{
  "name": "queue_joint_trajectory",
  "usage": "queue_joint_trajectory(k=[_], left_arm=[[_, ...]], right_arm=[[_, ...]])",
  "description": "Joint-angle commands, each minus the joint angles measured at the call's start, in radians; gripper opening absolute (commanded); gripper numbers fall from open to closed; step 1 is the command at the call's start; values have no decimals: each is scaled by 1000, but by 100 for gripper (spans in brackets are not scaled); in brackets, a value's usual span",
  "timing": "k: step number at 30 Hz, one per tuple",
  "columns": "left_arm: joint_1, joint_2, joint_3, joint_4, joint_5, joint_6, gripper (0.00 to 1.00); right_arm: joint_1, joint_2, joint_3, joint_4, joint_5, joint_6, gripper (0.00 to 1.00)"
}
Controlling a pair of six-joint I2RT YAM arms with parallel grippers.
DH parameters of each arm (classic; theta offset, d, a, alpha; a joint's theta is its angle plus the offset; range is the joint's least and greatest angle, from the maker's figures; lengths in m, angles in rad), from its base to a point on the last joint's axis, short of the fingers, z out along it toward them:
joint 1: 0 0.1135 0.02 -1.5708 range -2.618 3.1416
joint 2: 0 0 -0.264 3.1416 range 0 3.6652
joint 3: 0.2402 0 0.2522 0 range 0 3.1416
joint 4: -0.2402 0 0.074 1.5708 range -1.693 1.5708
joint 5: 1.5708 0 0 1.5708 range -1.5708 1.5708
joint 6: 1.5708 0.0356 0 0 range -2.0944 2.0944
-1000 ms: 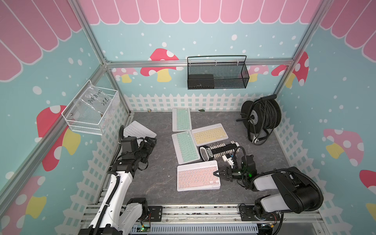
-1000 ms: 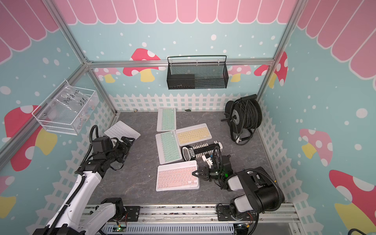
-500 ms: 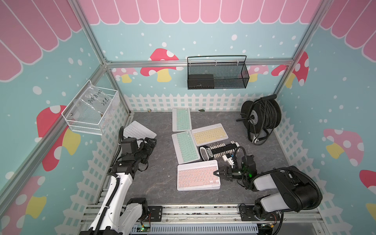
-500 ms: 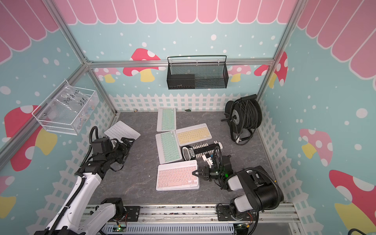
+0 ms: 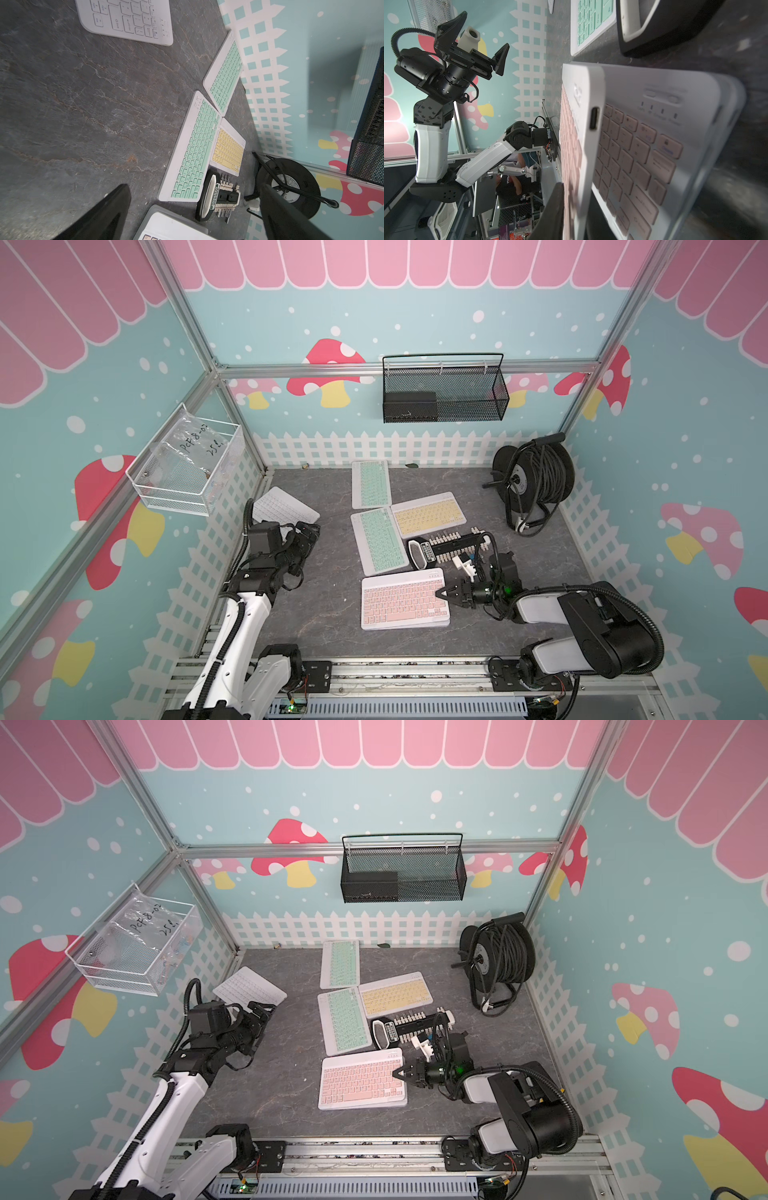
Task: Stack the numeric keypads
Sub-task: Place the numeric keypad at the numeric keypad.
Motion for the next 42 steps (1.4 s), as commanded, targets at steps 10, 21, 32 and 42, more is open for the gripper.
queue_joint_trajectory(k=[10,21,32,42], left_arm=[[-3,6,-4,13,7,-1,99],[-2,9,-16,20,11,-1,99],[-3,-15,-47,21,8,-13,99],[-3,-22,-64,21,6,-15,99]], right_arm=[[-4,5,21,-150,39,-122,19],[-7,2,31,-240,87,-177,20],[-24,-9,64,-373,131,-264,26],[-40,-49,94,-454,164,-312,25]])
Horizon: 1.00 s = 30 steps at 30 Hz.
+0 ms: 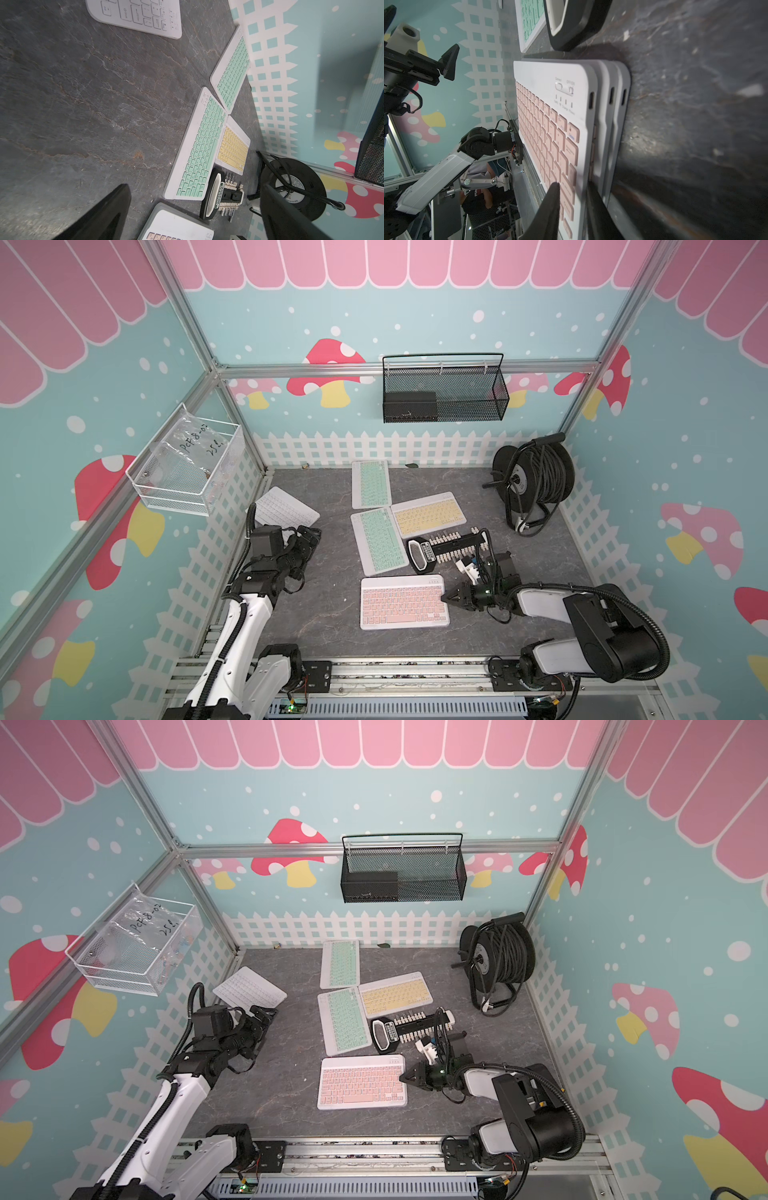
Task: Stack the numeric keypads
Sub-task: Place the numeric keypad at the numeric keypad.
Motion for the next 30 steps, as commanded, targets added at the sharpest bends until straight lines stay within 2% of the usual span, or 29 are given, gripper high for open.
queue_joint_trajectory(k=[1,5,10,13,17,20,23,25,30], left_arm=[[-2,-16,-17,4,1,-8,99],[-8,-13,-12,-23,4,20,99],[-76,21,15,-116,-1,102,99],[-167,40,7,-149,-20,114,99],[-344,54,-35,-162,-73,75,99],[-450,75,-46,-217,-133,67,100],[-523,90,-59,-252,-147,72,100],[-556,96,-72,-247,-143,70,100],[-654,153,-66,-218,-160,73,100]], right_arm=[[-9,-30,26,-60,21,-52,25],[-10,-66,23,-106,46,-61,28],[-11,-134,52,-228,125,-98,55],[-11,-174,94,-306,174,-110,62],[-9,-201,173,-430,275,-130,67],[-6,-237,215,-495,358,-106,75],[11,-283,231,-534,426,-49,92],[38,-305,232,-552,469,-6,98],[119,-307,194,-536,553,106,100]])
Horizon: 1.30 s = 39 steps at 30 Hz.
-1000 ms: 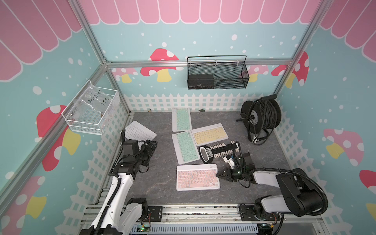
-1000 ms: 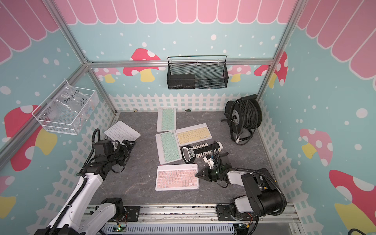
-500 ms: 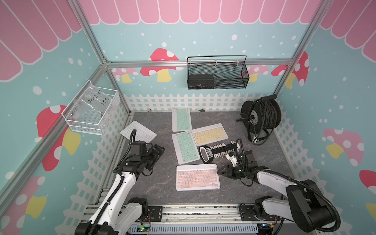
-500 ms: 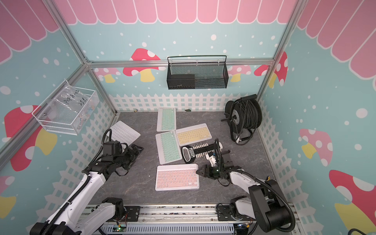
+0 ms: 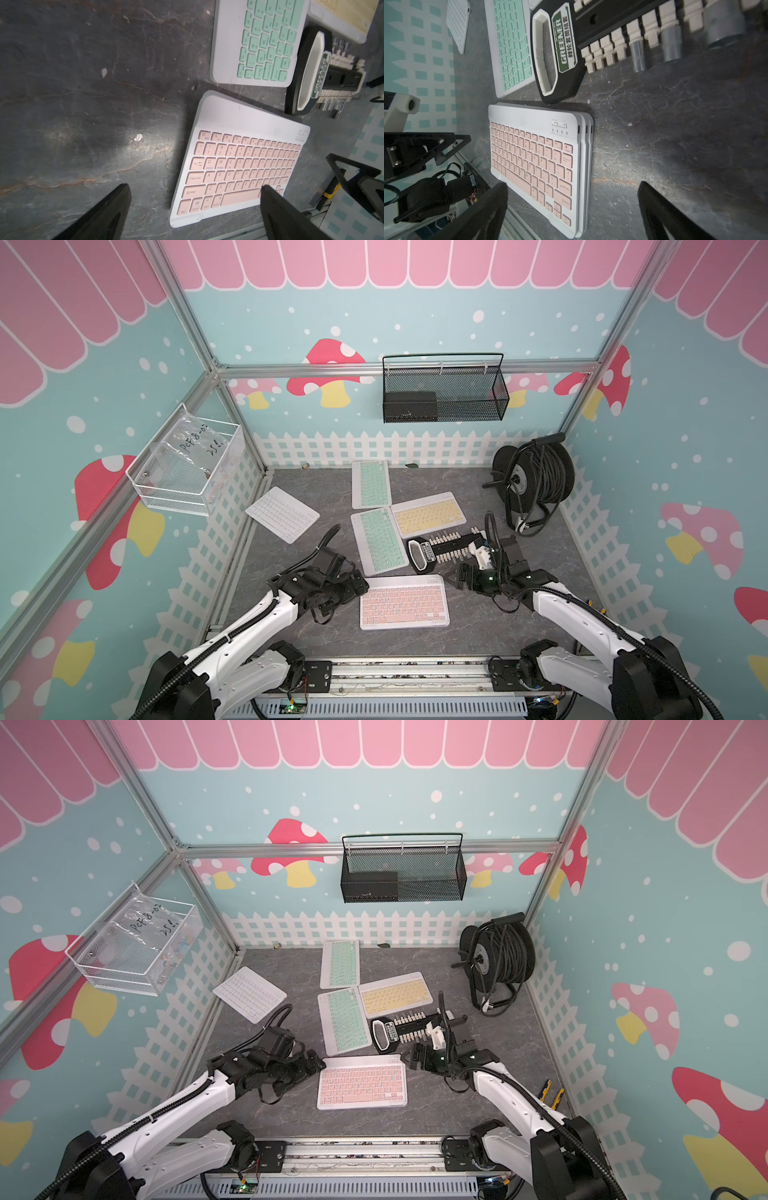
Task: Stack the numeric keypads
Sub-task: Place the numeric keypad at the numeric keypad, then adjust the numeric keypads at the center of the board.
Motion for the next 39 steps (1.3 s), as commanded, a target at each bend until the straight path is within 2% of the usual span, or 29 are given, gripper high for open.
queue_joint_trajectory(k=[1,6,13,19,39], left_arm=[[-60,50,1,11,-41,-6,100],[-118,160,35,64,-49,-11,100],[-180,238,76,117,-67,-49,100],[-198,305,108,117,-72,-49,100],[-212,344,143,104,-69,-72,100]], right_arm=[[40,-4,-32,-21,89,108,99],[58,-27,-61,32,101,174,100],[60,-41,-81,23,105,178,100],[57,-74,-89,2,122,173,100],[58,-112,-94,-54,146,156,100]])
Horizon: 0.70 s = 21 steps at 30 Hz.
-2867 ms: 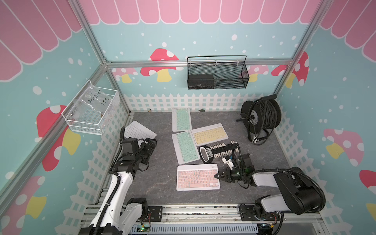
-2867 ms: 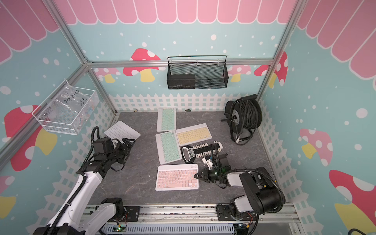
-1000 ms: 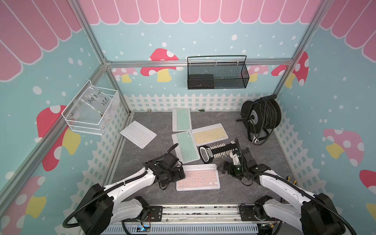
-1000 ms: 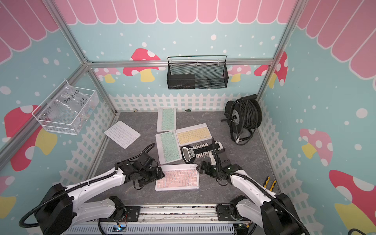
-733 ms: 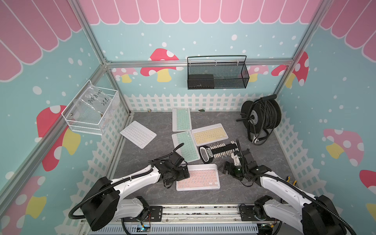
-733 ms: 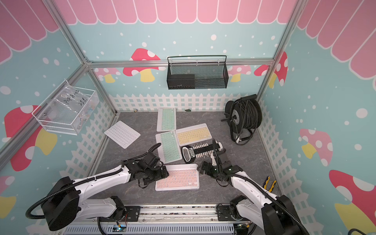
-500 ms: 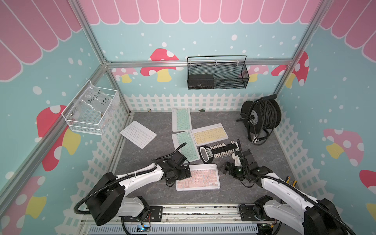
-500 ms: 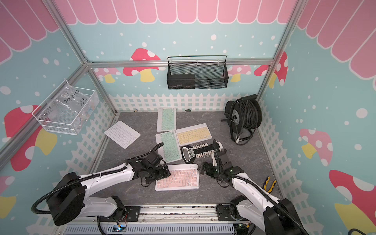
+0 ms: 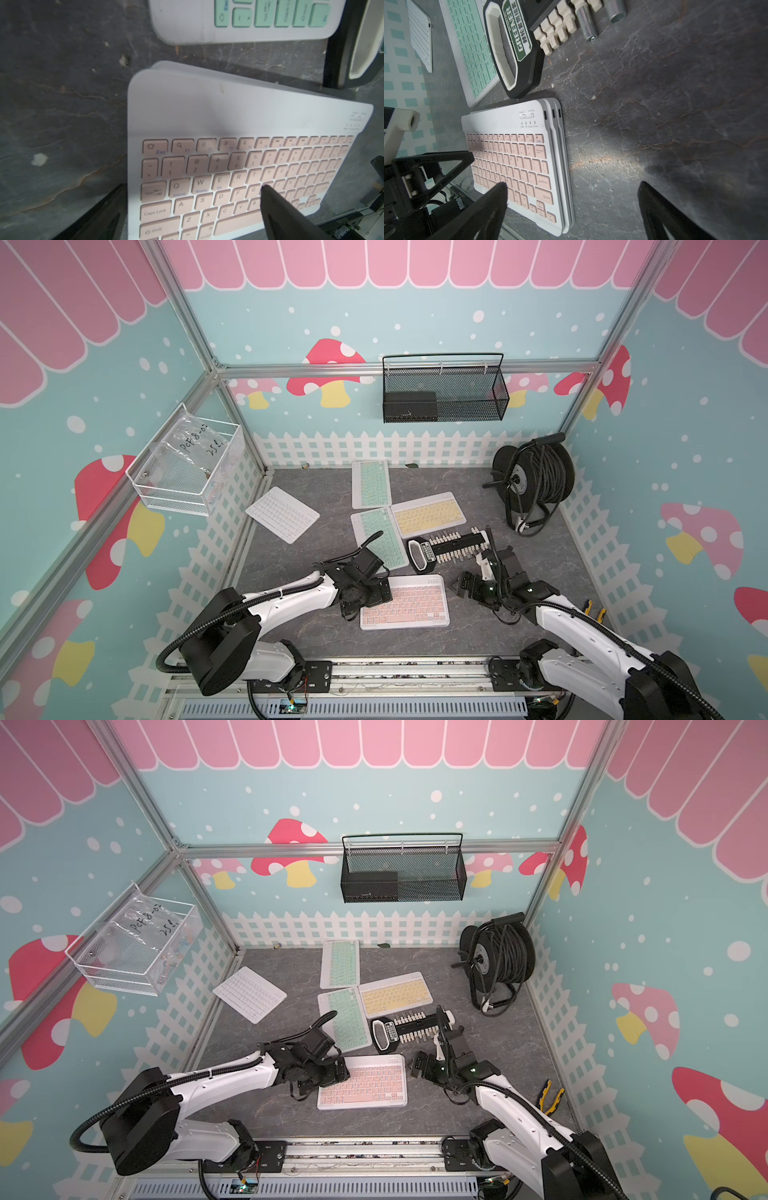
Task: Stack the numeric keypads
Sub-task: Adjust the numeric keypads at the center of the board.
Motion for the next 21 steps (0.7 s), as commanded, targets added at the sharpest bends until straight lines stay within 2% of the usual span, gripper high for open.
queue_joint_trajectory(k=[1,13,17,21], left_arm=[[-12,1,40,-17,-25,-27,100],[-36,50,82,-83,-64,-32,100],[-37,9,94,-142,-123,-35,100],[-34,-76,99,-174,-154,-33,100]], right_arm=[[7,-15,-11,-22,12,-3,100],[8,-76,-37,-55,19,7,100],[7,-76,-25,-52,12,-20,100],[8,-13,19,-60,21,-66,100]])
